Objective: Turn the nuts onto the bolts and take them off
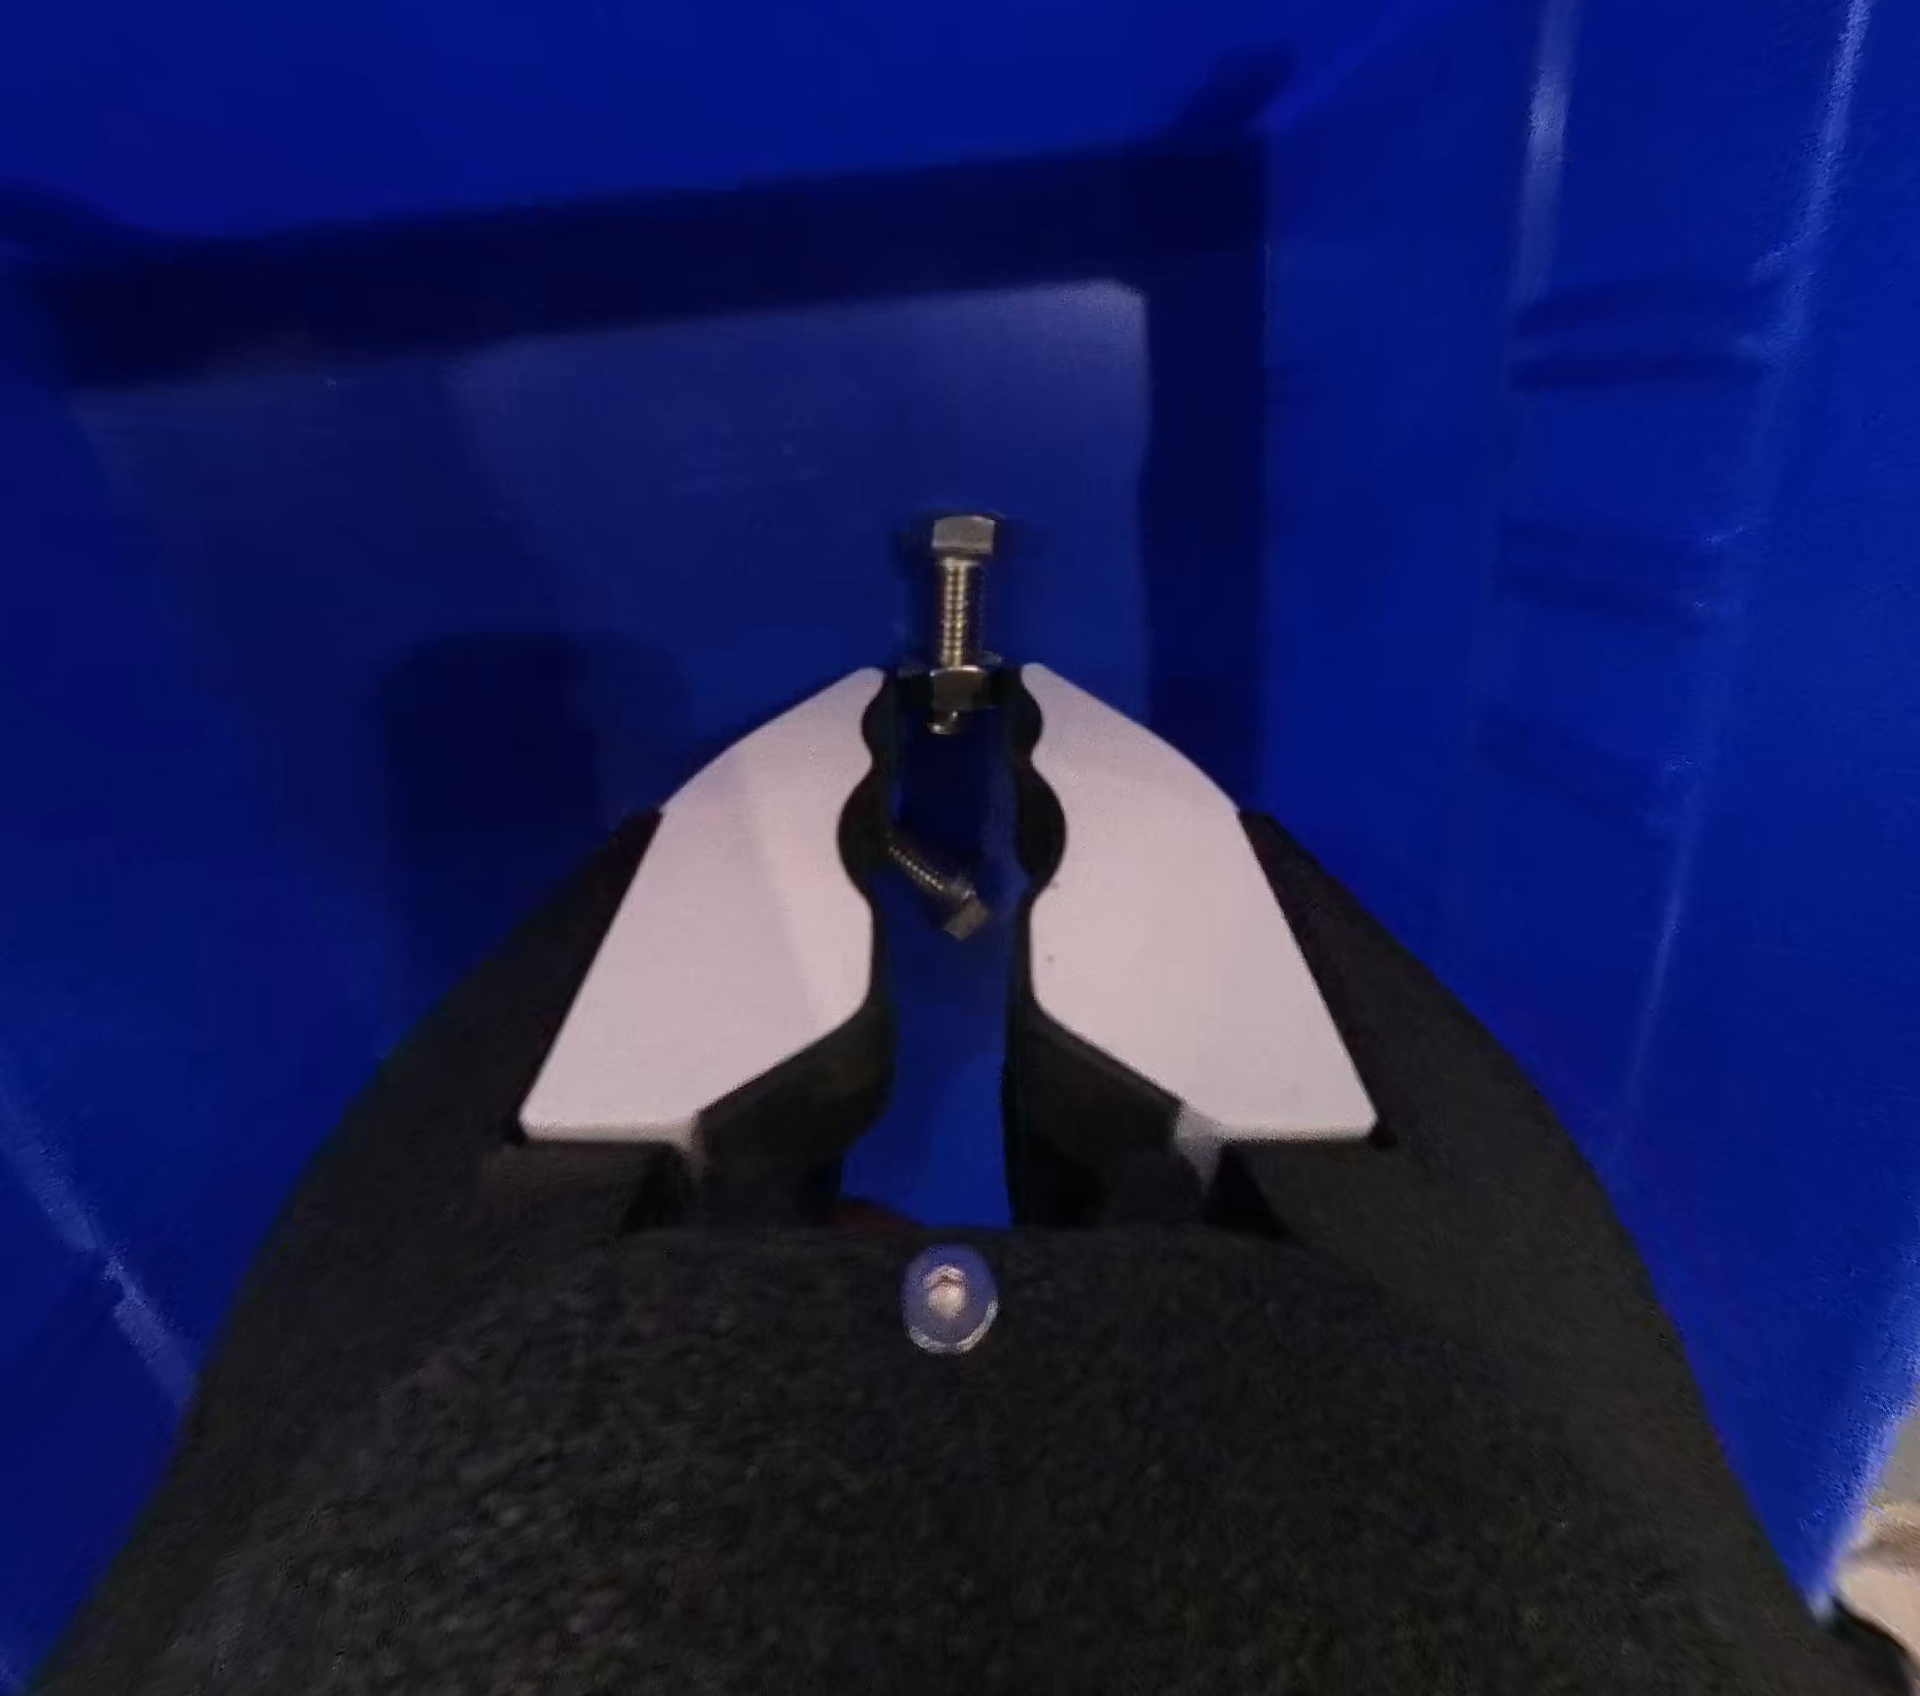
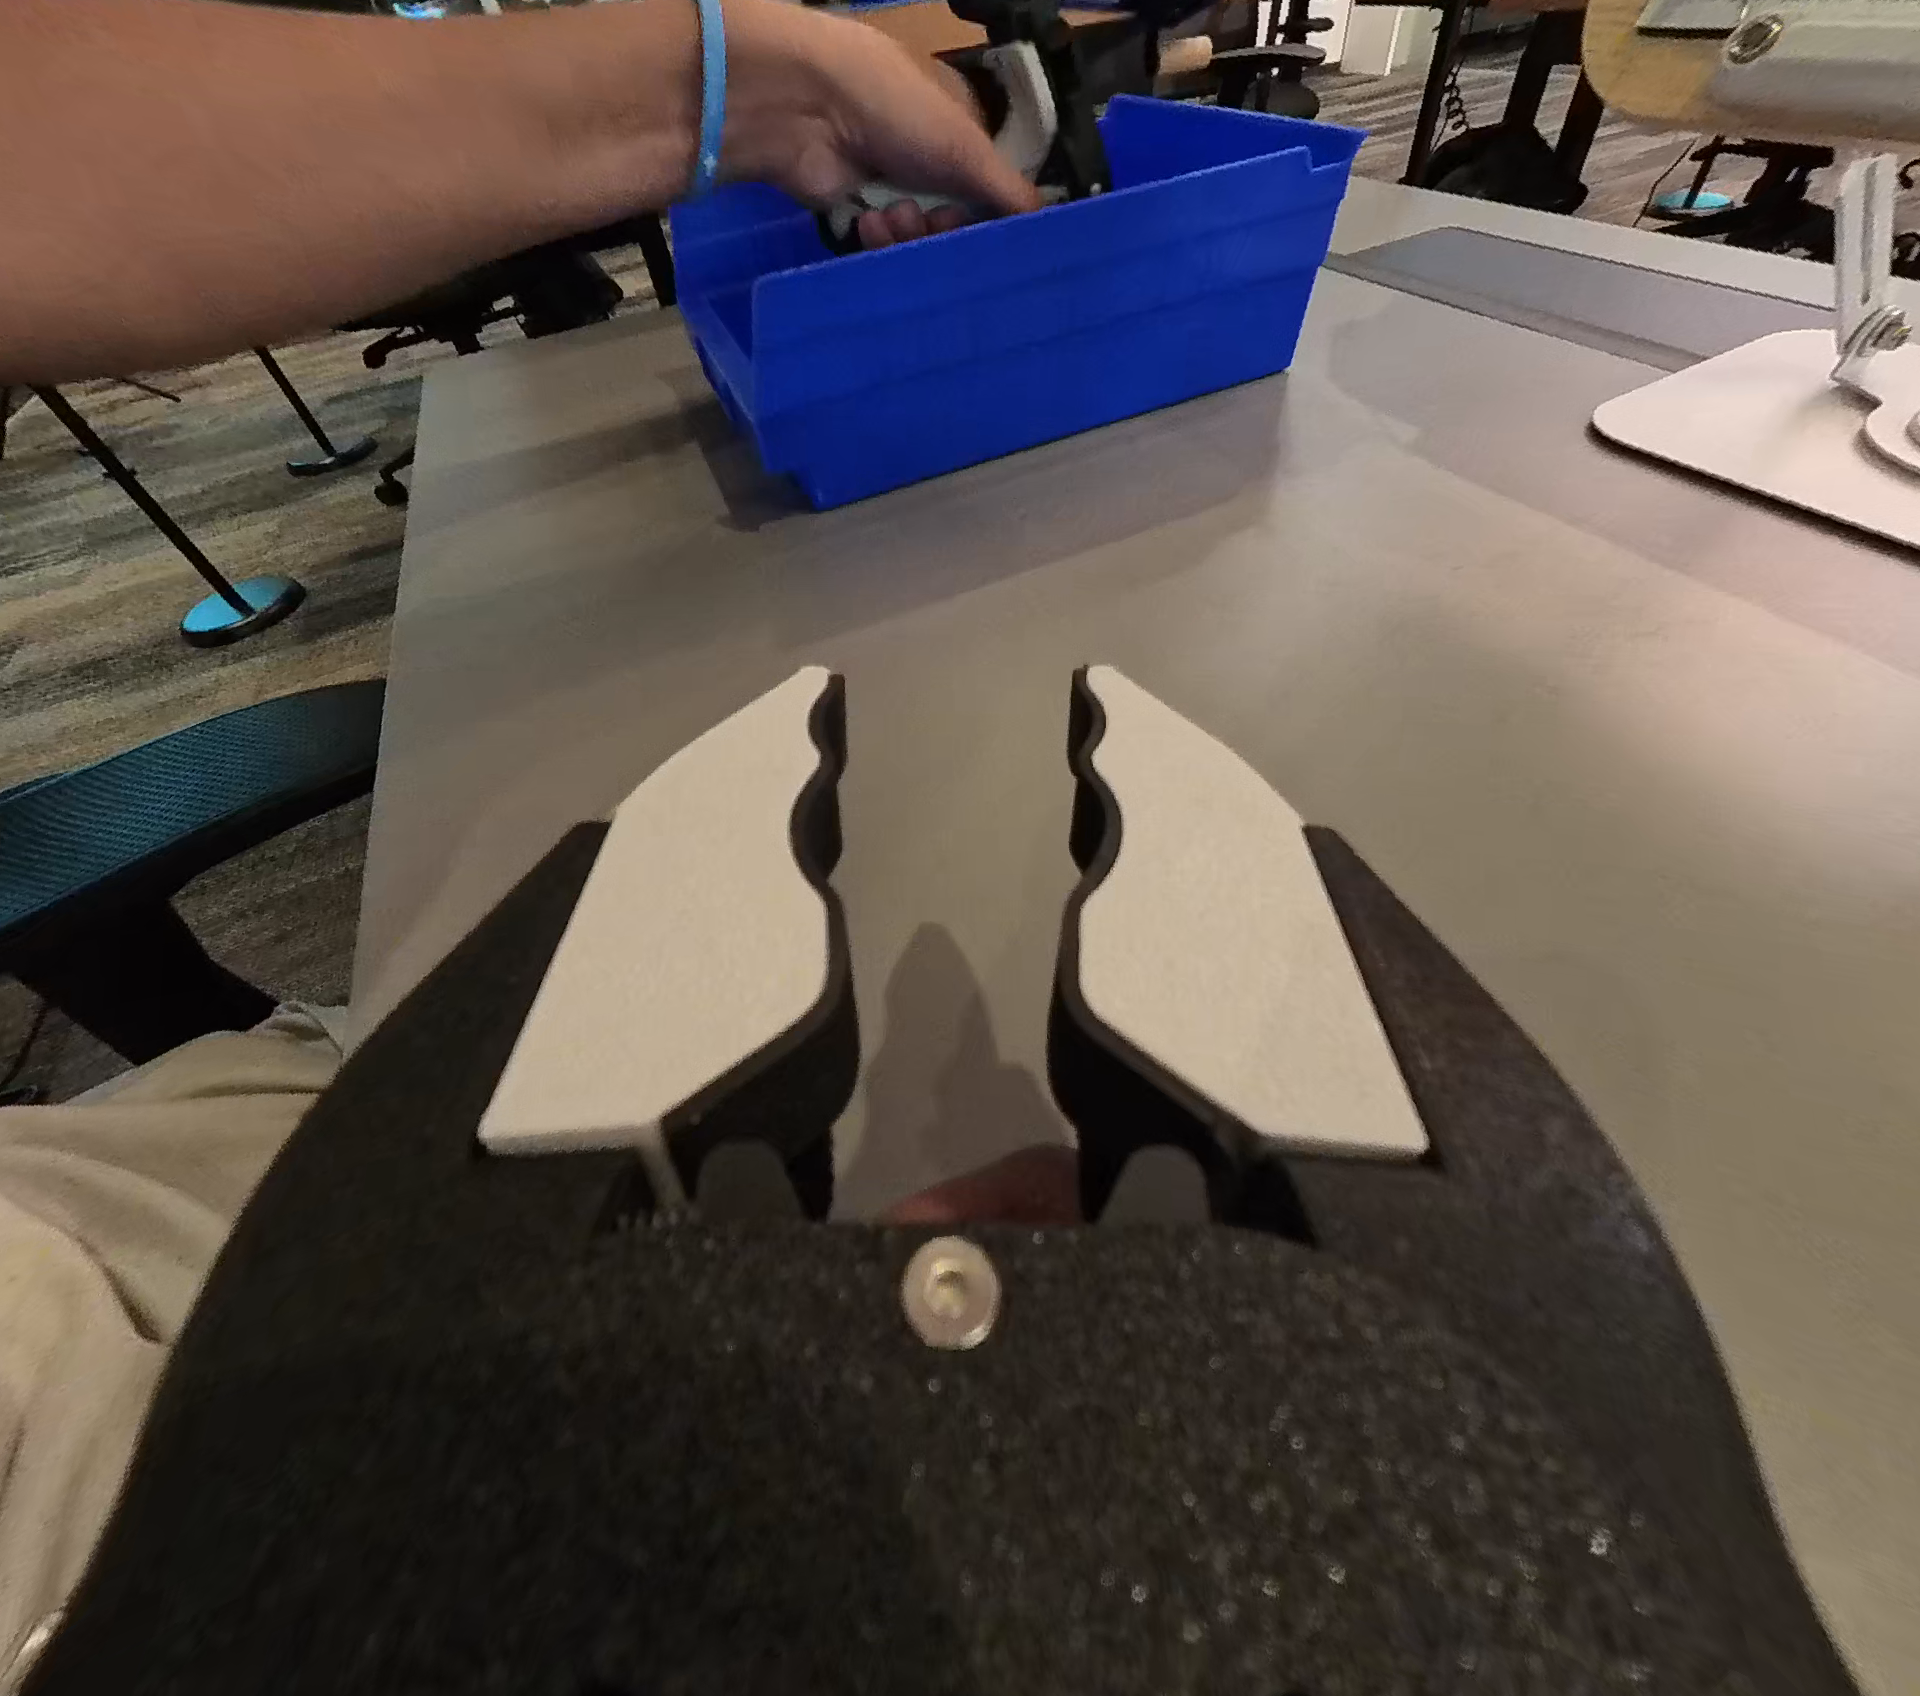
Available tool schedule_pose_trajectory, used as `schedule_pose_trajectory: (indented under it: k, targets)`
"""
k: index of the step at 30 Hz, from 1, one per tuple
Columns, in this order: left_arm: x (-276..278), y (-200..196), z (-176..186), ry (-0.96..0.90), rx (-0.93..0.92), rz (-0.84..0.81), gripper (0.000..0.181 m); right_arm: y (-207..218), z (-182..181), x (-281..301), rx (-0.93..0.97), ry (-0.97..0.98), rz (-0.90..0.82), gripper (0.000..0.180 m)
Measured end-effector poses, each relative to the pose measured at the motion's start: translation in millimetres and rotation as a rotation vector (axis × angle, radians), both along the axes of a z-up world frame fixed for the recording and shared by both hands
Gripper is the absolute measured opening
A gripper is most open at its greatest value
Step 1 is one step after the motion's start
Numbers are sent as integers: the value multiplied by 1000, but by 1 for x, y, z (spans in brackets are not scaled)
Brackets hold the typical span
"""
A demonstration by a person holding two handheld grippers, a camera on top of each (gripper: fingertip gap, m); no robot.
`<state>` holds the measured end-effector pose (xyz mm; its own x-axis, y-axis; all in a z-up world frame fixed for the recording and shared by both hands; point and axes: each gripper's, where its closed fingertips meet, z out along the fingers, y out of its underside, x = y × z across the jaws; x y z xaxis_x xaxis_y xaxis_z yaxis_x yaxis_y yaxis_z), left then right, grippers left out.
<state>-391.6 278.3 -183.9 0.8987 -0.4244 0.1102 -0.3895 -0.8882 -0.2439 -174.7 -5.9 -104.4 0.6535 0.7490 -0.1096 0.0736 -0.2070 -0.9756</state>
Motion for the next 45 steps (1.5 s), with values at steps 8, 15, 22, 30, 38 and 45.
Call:
schedule_pose_trajectory:
  k: [8, 15, 22, 30, 38, 45]
  targets:
    - [-1, -1, 11, -73, 127, -134, 20, -1, 0, 0, -5, 0, 4, 39]
    - [28, -69, 106, -495, 467, -352, 19, 3, 0, 4, -18, 16, -3, 38]
    - [95, -185, 184, -1071, 582, -607, 18, 14, 16, 8, -101, 145, 44, 38]
    - [171, -253, 149, -1110, 532, -867, 18, -4, 53, -13, -261, 288, 346, 51]
    - [189, -281, 101, -992, 423, -1020, 19, -6, 26, -19, -257, 84, 348, 40]
    - [193, -296, 88, -972, 351, -1094, 19, -10, 14, -19, -236, 47, 371, 17]
